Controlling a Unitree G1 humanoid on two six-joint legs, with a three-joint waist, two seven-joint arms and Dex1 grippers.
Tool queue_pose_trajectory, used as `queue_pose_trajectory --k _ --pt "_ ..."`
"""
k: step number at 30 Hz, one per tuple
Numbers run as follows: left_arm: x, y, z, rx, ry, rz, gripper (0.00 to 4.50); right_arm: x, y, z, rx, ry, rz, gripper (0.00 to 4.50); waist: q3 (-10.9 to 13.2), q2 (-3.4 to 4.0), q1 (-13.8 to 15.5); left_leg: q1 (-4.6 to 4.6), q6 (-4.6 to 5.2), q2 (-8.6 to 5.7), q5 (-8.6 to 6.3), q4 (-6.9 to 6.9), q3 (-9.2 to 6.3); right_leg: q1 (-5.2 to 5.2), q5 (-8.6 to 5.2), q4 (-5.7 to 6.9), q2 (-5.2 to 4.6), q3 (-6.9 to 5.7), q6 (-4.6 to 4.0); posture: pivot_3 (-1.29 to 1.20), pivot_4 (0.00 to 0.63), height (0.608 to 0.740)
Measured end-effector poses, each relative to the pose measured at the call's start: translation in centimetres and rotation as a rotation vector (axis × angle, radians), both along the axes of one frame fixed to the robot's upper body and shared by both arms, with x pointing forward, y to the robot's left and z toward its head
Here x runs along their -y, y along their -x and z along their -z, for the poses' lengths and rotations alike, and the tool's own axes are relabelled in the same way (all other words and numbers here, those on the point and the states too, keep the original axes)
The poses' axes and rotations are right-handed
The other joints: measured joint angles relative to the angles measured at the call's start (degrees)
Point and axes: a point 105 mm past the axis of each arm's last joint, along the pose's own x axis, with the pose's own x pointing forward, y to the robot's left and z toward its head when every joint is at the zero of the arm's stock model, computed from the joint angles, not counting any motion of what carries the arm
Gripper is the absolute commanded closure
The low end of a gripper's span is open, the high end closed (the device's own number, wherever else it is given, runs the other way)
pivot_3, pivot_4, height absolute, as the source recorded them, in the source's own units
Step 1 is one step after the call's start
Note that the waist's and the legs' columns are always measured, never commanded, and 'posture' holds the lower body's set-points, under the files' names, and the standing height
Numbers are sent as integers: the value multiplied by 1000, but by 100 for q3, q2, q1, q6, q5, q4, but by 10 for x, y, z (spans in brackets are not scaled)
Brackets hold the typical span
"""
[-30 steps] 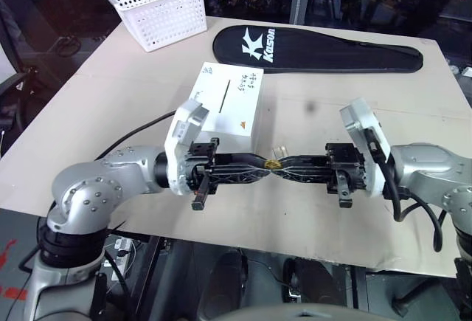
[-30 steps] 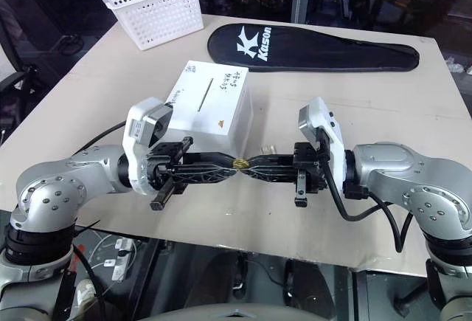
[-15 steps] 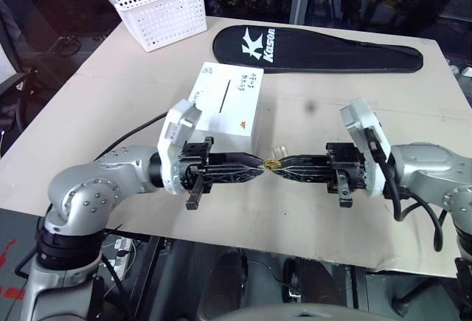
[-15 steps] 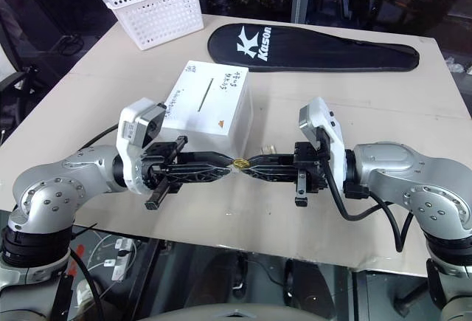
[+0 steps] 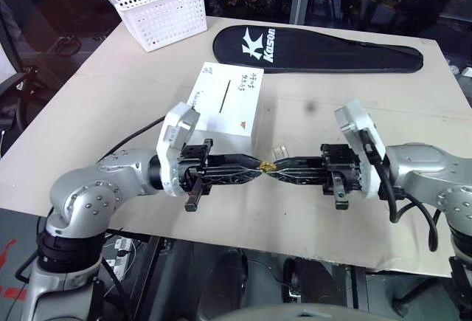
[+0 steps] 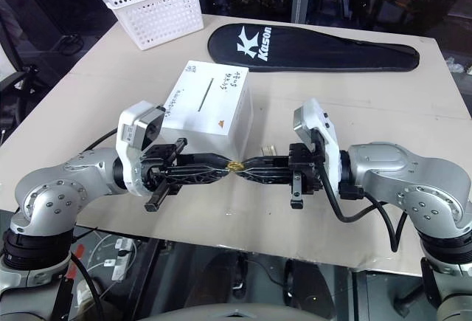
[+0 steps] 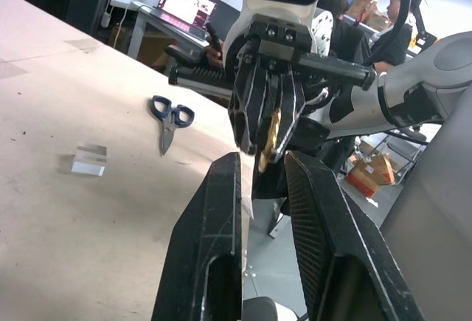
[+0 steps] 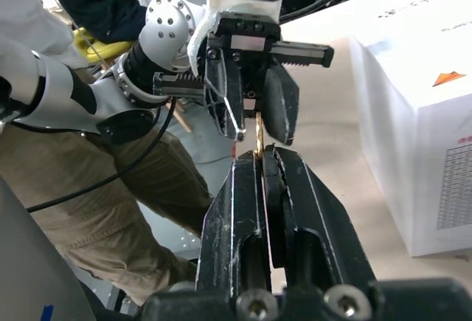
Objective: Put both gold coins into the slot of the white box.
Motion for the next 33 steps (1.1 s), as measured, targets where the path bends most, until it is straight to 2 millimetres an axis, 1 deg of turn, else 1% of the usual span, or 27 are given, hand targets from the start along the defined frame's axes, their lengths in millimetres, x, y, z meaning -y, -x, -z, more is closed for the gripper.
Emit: queue_pose_trajectory --k 23,26,30,33 --pt "2 -1 -1 6 10 -9 3565 -6 -5 -8 36 -15 -8 4500 0 0 1 0 0 0 0 0 0 0 3 0 0 0 -6 0 150 740" --pt "3 -1 -2 8 10 -10 3565 -5 -5 -7 33 -12 -6 4500 0 0 0 0 0 0 0 0 0 0 4 0 0 0 -7 0 150 740" --pt "3 -3 -2 6 7 -26 3565 -1 -4 1 1 2 -3 4500 0 0 1 0 0 0 0 0 0 0 4 0 0 0 -6 0 150 740" --pt "4 -4 -2 4 9 -31 3565 0 -4 4 -7 10 0 4500 0 0 -3 0 0 0 0 0 0 0 4 0 1 0 -5 0 150 740"
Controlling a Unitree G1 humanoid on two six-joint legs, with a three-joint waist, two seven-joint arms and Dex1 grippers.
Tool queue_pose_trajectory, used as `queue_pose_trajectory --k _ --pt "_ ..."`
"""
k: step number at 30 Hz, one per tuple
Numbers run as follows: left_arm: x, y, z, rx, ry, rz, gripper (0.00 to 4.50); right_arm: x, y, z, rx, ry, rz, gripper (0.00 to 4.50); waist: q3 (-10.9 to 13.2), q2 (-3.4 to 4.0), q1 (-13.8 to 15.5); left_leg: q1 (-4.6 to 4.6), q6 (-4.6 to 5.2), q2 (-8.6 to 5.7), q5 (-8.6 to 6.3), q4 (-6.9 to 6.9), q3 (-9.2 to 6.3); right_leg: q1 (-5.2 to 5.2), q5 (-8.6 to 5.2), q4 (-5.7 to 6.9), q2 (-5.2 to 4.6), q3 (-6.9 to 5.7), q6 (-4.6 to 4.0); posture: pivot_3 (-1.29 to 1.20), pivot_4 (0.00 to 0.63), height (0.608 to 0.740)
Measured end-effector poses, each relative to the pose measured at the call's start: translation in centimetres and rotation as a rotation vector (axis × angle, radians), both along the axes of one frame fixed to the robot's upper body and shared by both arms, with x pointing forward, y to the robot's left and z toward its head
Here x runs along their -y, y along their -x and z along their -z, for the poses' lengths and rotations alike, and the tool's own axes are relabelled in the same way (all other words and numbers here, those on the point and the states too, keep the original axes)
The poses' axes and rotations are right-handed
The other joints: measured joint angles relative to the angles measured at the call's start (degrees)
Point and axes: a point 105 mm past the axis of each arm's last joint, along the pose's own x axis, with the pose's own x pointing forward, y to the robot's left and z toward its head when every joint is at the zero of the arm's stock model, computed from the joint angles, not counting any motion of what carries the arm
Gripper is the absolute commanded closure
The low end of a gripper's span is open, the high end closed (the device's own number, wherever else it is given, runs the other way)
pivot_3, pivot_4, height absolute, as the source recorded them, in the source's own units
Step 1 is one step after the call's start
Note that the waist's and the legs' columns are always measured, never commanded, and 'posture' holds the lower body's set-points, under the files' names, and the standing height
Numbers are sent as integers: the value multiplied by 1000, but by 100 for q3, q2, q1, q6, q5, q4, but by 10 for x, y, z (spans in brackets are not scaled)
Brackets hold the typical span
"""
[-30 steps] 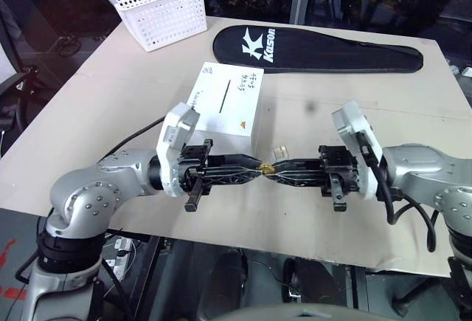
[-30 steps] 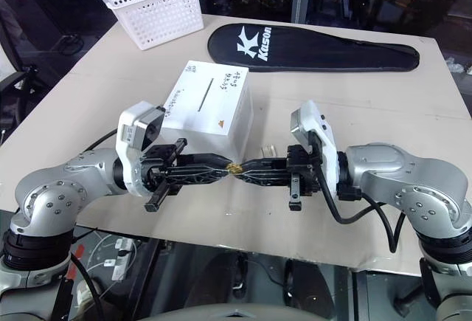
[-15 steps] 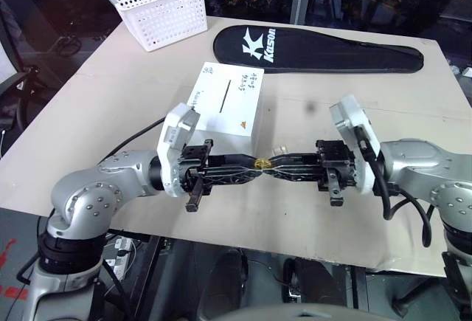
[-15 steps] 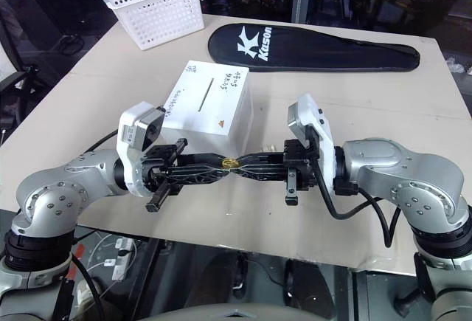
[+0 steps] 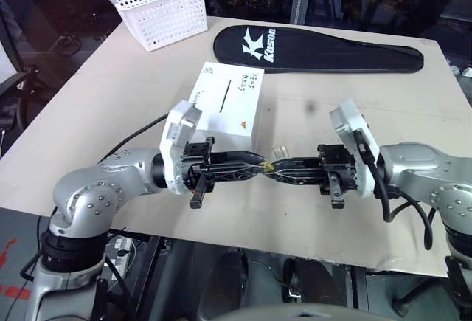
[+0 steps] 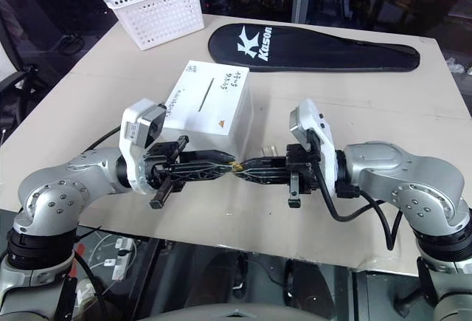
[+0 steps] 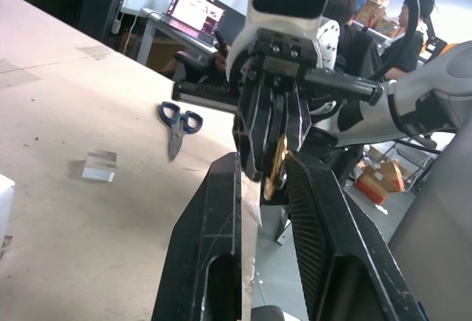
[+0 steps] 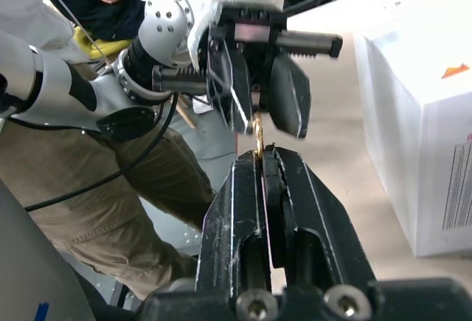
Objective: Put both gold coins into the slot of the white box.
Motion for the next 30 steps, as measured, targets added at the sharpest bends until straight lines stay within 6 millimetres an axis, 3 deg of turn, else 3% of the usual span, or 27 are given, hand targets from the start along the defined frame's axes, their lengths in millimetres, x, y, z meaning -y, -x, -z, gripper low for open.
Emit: queue_pose_trajectory --k 17,21,30 --pt "4 0 -5 13 -3 7 3565 -1 0 -2 7 -2 1 4500 0 0 0 0 0 0 0 0 0 0 0 0 1 0 0 0 150 740" --pt "5 1 -6 15 -2 15 4470 0 -1 -2 9 -2 5 4500 0 0 0 -1 0 0 0 0 0 0 0 0 0 0 0 0 150 740" --pt "5 4 -6 12 1 31 4470 0 0 -2 4 -4 -2 4500 0 0 0 -1 0 0 0 0 0 0 0 0 1 0 0 0 150 740"
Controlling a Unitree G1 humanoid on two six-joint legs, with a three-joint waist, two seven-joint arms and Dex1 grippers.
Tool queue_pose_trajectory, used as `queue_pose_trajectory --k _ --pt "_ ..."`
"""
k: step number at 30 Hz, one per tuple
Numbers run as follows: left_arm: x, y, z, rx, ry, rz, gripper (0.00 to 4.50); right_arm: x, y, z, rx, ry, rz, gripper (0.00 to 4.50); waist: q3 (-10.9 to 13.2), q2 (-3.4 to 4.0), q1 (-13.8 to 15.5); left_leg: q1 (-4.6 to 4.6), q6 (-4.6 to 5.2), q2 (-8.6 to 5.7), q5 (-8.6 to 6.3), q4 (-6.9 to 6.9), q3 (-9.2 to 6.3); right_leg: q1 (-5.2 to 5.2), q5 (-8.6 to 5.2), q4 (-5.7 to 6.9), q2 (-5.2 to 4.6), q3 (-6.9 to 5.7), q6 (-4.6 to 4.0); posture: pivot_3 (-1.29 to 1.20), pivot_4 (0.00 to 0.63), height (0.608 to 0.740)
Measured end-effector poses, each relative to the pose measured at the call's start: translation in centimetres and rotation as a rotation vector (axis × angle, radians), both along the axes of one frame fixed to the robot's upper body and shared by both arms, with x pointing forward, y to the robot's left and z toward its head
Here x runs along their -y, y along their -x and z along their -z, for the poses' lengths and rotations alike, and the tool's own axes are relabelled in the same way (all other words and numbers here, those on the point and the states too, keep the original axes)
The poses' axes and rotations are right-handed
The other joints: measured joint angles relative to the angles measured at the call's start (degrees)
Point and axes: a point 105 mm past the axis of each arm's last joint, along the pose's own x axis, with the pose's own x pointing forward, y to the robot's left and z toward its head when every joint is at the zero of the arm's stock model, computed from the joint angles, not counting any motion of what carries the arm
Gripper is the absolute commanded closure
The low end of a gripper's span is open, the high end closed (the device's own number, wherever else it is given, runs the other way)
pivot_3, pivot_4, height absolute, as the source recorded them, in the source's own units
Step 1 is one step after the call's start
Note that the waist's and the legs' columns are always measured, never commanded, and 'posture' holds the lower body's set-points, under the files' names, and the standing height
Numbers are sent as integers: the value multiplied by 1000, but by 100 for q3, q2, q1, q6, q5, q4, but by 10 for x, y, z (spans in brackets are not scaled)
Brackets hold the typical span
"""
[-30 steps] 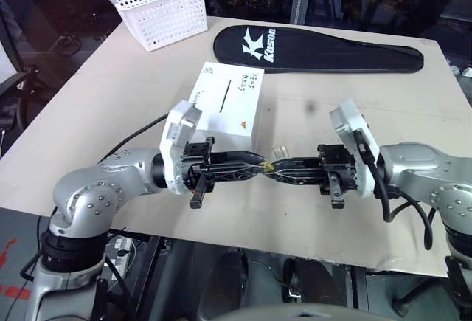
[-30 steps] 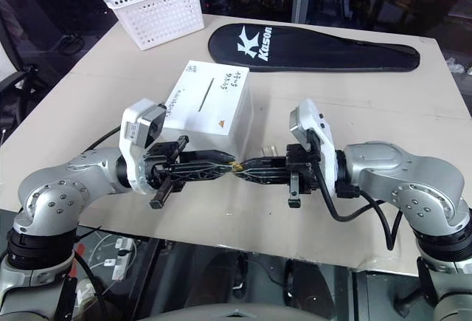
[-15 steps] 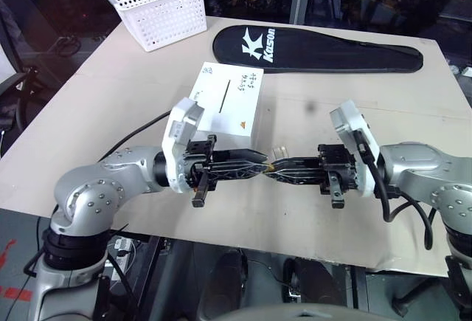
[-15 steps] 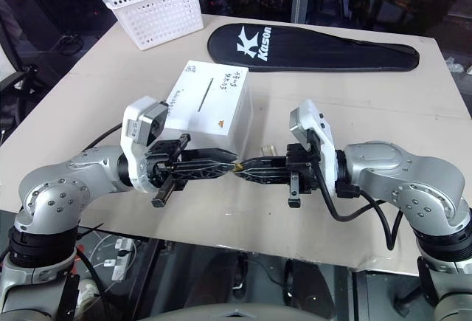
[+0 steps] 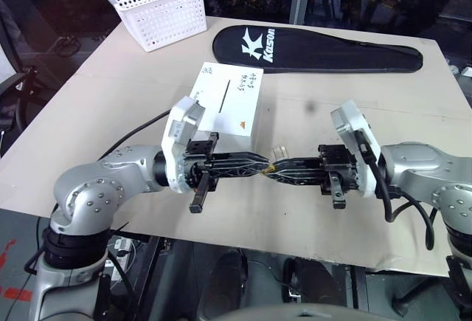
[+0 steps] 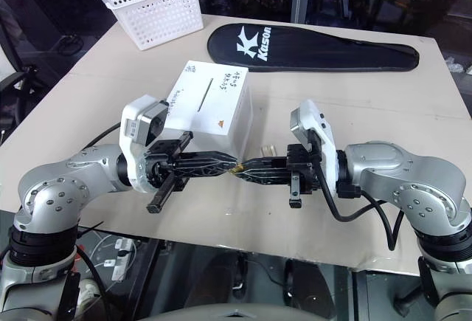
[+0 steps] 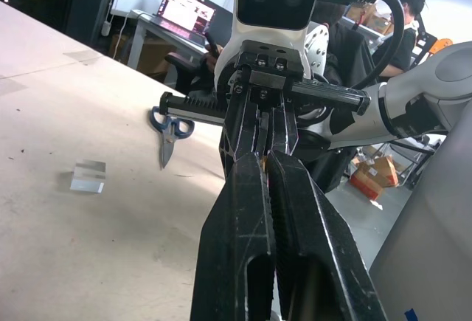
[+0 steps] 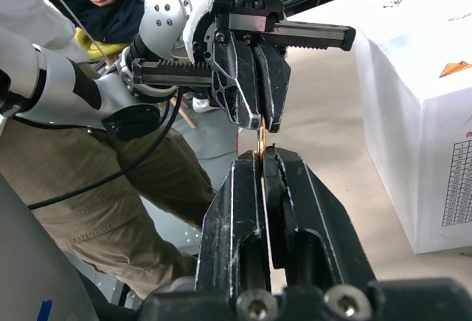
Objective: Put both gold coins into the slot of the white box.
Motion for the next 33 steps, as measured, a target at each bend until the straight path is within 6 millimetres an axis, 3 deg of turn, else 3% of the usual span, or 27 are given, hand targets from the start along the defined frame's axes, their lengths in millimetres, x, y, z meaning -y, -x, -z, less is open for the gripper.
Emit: queue_pose_trajectory --k 13,14,18,21,23,29,33 --pt "-2 2 2 -10 12 12 4470 0 3 2 -36 -10 -13 4500 0 0 0 0 0 0 0 0 0 0 0 0 0 0 0 0 150 740" --pt "-2 2 2 -17 14 14 4500 0 3 2 -46 -11 -15 3921 0 0 0 0 0 0 0 0 0 0 1 0 0 0 -1 0 150 740" --pt "-6 -4 3 -65 28 -17 4500 2 1 -6 -61 -44 -13 2287 0 0 -1 1 0 0 0 0 -1 0 0 0 0 0 0 0 150 740" --pt "-10 -7 0 -83 48 -41 4500 3 -2 -9 -52 -50 18 742 0 0 -1 0 0 0 0 0 -1 0 0 0 -1 0 0 0 150 740" --pt "-11 -8 -2 -83 54 -53 4500 4 -3 -9 -51 -49 27 73 0 0 0 0 0 0 0 0 -1 0 0 0 -1 0 0 0 150 740" --pt "-20 -22 -16 -59 93 -199 4500 7 -3 -5 -31 -27 69 73 0 0 5 -1 0 1 0 0 -2 0 -1 0 -3 0 2 0 150 740" --pt "-19 -36 -38 107 94 -431 4500 13 -10 -8 13 -45 148 73 1 -2 12 -2 0 -1 0 0 -1 1 2 0 -5 0 -1 0 150 740"
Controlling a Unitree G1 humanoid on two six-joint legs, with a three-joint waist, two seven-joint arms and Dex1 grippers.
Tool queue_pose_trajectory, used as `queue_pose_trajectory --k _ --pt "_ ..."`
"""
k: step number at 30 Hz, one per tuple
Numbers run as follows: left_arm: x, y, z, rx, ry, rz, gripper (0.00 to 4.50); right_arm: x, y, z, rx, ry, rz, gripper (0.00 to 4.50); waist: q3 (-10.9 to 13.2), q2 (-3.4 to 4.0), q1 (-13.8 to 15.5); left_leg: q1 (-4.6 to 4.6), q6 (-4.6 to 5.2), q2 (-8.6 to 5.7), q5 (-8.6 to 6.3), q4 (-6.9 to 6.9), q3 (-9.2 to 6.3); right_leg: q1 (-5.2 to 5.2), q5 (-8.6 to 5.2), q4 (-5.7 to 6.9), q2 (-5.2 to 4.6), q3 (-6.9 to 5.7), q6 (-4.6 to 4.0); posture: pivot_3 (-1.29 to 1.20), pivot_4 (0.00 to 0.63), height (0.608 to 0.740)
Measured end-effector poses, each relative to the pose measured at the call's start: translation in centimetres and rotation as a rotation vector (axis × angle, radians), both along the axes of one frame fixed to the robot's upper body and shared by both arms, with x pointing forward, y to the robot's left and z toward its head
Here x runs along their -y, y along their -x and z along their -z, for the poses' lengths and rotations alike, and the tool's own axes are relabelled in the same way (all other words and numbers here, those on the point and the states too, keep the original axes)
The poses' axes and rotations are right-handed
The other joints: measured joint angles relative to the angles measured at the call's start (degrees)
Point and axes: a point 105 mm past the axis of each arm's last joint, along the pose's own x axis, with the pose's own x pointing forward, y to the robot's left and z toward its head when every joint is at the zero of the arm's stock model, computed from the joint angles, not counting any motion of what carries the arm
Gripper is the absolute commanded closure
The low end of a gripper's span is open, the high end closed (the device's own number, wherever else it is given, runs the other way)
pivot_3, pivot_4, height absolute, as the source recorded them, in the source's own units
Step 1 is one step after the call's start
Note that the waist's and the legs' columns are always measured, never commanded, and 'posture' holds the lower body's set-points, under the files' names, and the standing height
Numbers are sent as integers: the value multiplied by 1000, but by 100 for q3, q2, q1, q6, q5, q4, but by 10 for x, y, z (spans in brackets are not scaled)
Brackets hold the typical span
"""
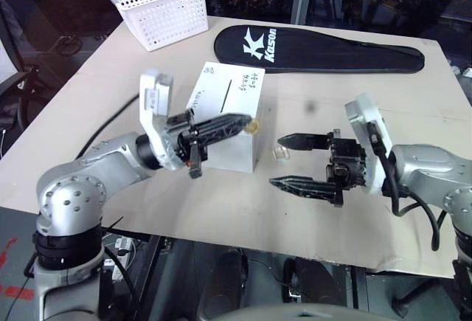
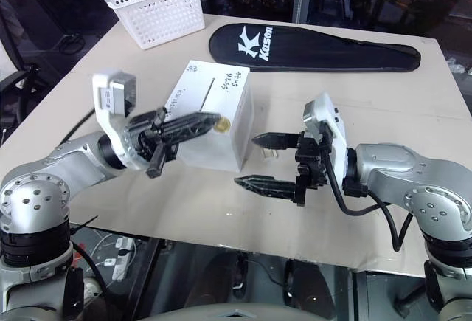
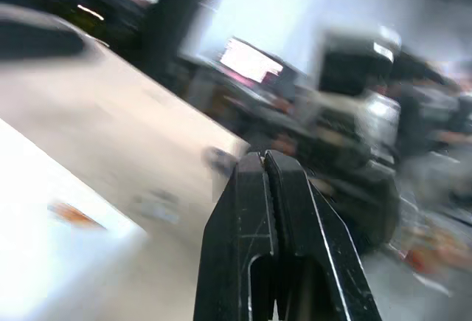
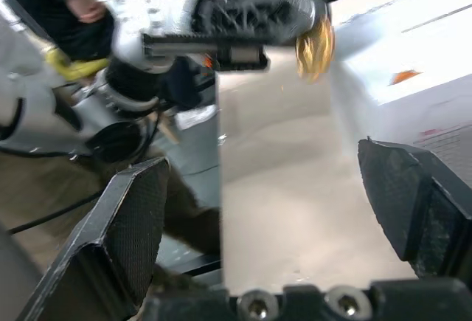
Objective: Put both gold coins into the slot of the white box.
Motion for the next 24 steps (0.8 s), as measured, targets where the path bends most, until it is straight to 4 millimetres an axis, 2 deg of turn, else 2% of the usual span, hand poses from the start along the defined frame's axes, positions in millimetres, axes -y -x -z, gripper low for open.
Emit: queue_pose_trajectory --k 1,2,5,10,13,16,19,24 --pt "0 -5 -5 37 -19 -71 4500 1 -1 -1 9 -5 12 73 0 0 2 0 0 0 0 0 0 0 1 0 1 0 -1 0 150 740" --pt "-2 -15 -14 105 -71 -232 4500 2 -3 -3 21 -12 30 73 1 -2 6 0 0 -1 0 0 -2 1 1 1 2 -1 -1 0 150 740" --pt "-12 -33 -35 247 -159 -563 4500 5 -7 -7 54 -27 60 73 1 -2 4 2 -1 -5 0 0 0 1 1 2 6 1 2 0 150 740" --pt "-21 -59 -51 269 -251 -941 4500 14 -16 -29 158 -44 109 73 3 -6 4 -1 -1 -5 1 1 0 0 -1 2 30 4 14 0 150 740" --pt "-20 -63 -46 220 -272 -991 4500 20 -22 -39 213 -41 139 73 4 -6 4 -1 -3 -7 2 1 1 1 -3 1 28 5 17 0 150 740" --pt "-14 -67 -30 128 -335 -979 4500 36 -31 -48 301 25 196 73 6 -10 3 0 -13 -7 8 0 1 0 -1 1 28 4 14 0 150 740" --pt "-12 -68 -17 27 -370 -956 4500 46 -36 -47 336 91 211 73 7 -12 1 -2 -25 -7 15 1 0 0 1 1 28 4 11 0 150 740" --pt "-15 -67 -7 -62 -425 -933 4500 58 -44 -43 340 150 208 73 7 -12 -8 2 -26 -7 16 1 1 0 1 2 28 7 11 0 150 740"
